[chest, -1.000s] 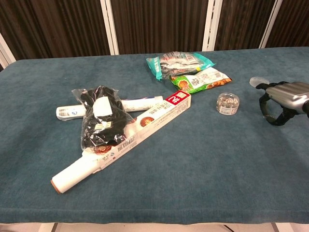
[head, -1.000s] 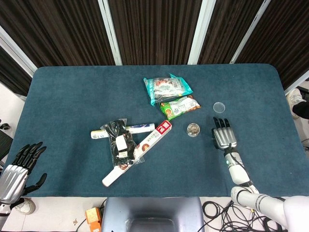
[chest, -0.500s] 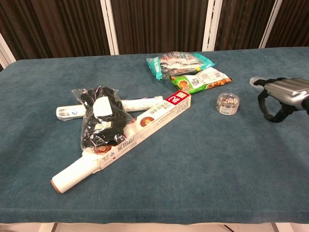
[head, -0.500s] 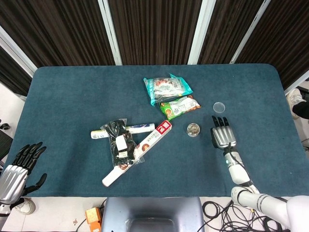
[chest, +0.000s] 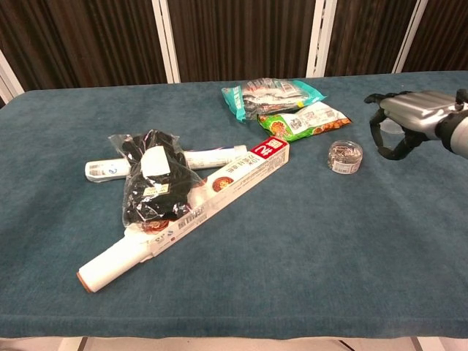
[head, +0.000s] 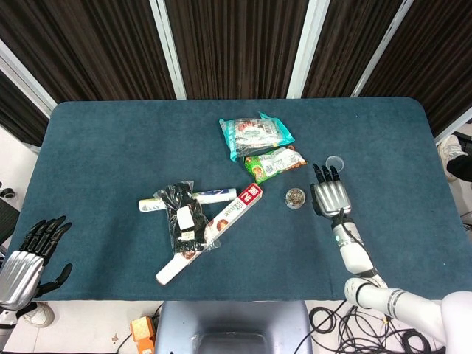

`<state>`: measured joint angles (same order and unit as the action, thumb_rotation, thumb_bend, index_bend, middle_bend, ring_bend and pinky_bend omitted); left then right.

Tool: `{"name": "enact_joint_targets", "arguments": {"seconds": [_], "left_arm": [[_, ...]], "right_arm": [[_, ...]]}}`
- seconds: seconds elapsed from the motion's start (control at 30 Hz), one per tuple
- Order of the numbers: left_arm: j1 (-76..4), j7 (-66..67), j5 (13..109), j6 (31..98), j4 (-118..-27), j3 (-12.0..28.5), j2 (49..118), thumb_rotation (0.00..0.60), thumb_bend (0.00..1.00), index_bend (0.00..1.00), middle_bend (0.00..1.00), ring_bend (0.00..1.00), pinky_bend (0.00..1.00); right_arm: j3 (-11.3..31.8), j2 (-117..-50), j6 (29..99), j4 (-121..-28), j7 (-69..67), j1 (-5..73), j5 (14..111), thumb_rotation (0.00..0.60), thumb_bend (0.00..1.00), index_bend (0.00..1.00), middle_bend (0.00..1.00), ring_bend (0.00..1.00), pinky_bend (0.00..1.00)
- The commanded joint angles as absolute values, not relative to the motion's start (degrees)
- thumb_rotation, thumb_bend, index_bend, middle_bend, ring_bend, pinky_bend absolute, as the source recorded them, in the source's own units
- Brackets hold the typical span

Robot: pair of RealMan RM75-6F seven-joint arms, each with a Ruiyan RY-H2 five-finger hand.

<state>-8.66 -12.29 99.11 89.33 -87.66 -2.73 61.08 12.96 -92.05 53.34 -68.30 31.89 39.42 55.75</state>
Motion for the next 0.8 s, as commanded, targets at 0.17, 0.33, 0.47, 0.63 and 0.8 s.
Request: {"name": "enact_joint_targets", "arguments": {"seconds": [0.17,0.33,0.47,0.63,0.8], "left_arm": [[-8.8,-12.7,98.5,89.0,-87.6,-2.6,60.9,0.6,0.4,0.0,0.0,0.0,0.04],[-8.7,-13.3,98.3,89.2,-87.4,-2.5,60.8,0.6,0.4,0.0,0.0,0.0,0.04],[-8.5,-13.6,98.4,89.5,-87.3,-2.5,60.7,0.6,0.4,0.0,0.0,0.0,0.04],[-8.5,-13.7,98.6,89.6,-87.2,-2.5,60.7,0.6,0.4,0.0,0.0,0.0,0.04],[-8.6,-13.3,98.7,89.4,-87.4,-2.6,60.8,0.6,0.4,0.0,0.0,0.0,0.04]], "right_arm": [[15.3,-94.3,53.2,-69.4,37.3,43.4,50.6,0.6,0.35,0.66,0.0,0.0,0.0],[15.0,-96.3,52.8,-67.7,39.1,45.0,48.7,0.6,0.35,0.6,0.0,0.0,0.0],[14.5,-96.6,52.8,-67.3,40.0,45.3,47.4,0.6,0.35,0.52,0.0,0.0,0.0],[13.7,-95.6,53.7,-68.2,40.0,44.8,47.5,0.6,0.35,0.49,0.0,0.0,0.0],[13.1,-93.8,54.9,-70.6,38.7,44.1,48.8,0.6,0.35,0.46,0.0,0.0,0.0]]}}
